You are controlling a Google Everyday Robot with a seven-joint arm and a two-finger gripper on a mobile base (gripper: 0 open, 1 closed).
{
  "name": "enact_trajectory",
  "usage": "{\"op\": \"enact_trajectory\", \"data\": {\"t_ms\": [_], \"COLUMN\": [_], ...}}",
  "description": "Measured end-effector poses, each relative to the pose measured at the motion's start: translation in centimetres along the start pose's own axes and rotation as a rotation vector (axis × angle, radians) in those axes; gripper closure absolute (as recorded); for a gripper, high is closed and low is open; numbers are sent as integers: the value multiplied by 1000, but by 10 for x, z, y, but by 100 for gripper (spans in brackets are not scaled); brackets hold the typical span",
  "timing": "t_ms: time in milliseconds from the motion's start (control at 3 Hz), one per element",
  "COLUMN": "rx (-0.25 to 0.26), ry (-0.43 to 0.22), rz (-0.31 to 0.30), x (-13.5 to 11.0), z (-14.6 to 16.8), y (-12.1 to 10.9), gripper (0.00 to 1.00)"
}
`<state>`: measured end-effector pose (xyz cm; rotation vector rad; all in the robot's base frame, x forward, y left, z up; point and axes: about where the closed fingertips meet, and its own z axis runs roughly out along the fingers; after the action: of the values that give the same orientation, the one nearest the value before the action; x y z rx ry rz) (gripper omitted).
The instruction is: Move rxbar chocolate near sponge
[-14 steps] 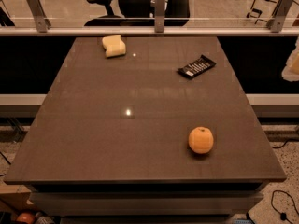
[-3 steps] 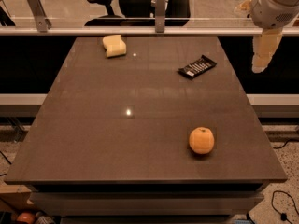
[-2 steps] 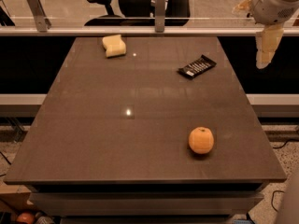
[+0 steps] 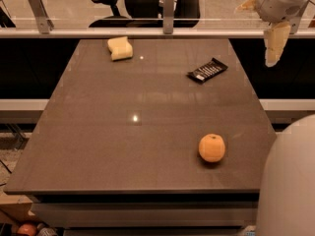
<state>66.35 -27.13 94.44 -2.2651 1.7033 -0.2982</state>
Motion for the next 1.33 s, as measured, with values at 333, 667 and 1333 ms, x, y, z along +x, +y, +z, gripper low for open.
{"op": "enact_trajectory", "data": {"t_ms": [333,667,1333], "rx": [-3,-8,-79], "ry": [-27,-50,-67], "rz": [-50,-95,-143], "x": [-11,-23,-37], "z": [8,18,49], "y": [-11,-21,-23], "gripper": [0,0,0]}}
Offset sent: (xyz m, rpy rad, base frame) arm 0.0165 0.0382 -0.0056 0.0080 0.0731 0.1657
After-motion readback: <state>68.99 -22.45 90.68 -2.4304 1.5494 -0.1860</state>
